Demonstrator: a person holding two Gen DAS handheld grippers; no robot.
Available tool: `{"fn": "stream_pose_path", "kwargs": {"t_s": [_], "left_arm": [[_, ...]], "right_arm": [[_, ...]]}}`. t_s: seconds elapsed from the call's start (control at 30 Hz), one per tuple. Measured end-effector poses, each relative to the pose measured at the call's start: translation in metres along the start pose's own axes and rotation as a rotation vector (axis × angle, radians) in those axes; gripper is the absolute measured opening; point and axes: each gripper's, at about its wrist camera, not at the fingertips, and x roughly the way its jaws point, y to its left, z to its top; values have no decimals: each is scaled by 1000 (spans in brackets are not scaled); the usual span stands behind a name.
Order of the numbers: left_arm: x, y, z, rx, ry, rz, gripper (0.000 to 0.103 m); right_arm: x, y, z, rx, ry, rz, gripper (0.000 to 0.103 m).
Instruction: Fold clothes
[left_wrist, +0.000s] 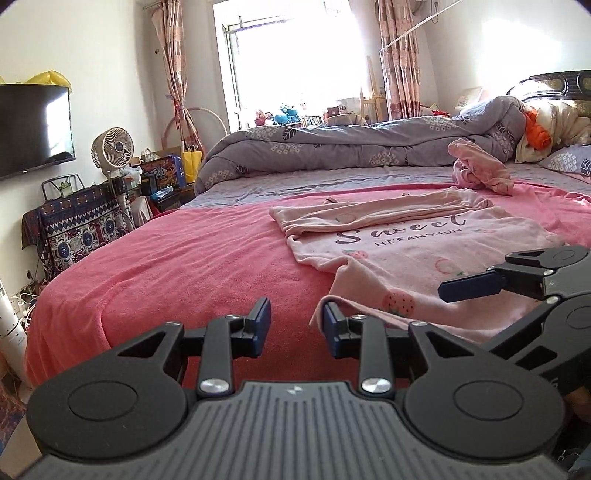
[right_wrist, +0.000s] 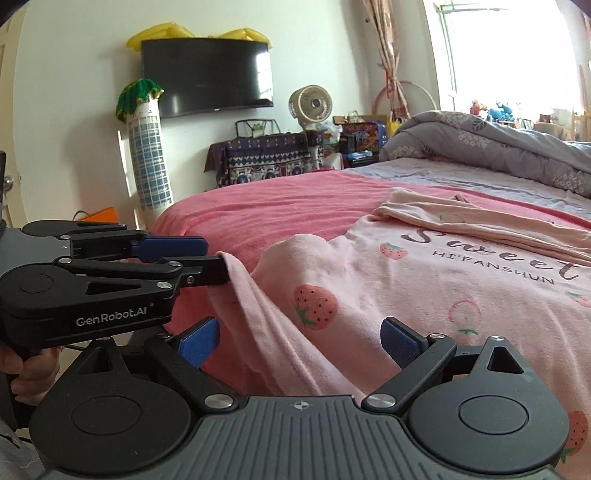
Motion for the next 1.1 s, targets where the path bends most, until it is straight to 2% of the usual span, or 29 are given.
{"fn": "stream_pose_path", "kwargs": {"t_s": [0.13, 0.27, 0.43, 0.5, 0.6, 0.67, 0.77, 0.87, 1.1], "left_arm": [[-1, -2, 0, 7, -3, -4, 39], [-1, -3, 1, 9, -10, -4, 39], [1, -1, 3, -1, -14, -1, 41], [1, 1, 6, -7, -22, 0, 41], [1, 1, 10, -7, -35, -2, 41], [0, 0, 11, -1, -43, -1, 41], [-3, -1, 12, 9, -49, 2, 42], [-4, 1, 12, 2, -53, 4, 43], [-5, 2, 12, -5, -56, 5, 43]], "right_arm": [[-6, -12, -4, 58, -1, -73, 95], [-6, -20, -12, 44, 44, -190, 95], [-17, -28, -29, 13, 101, -289, 95], [-26, -31, -34, 26, 100, -275, 95], [-36, -30, -34, 48, 58, -197, 95], [-31, -24, -30, 12, 50, -205, 95], [-18, -16, -29, -37, 73, -267, 95], [-21, -24, -32, -7, 82, -317, 95], [-63, -63, -50, 82, 82, -532, 95]]}}
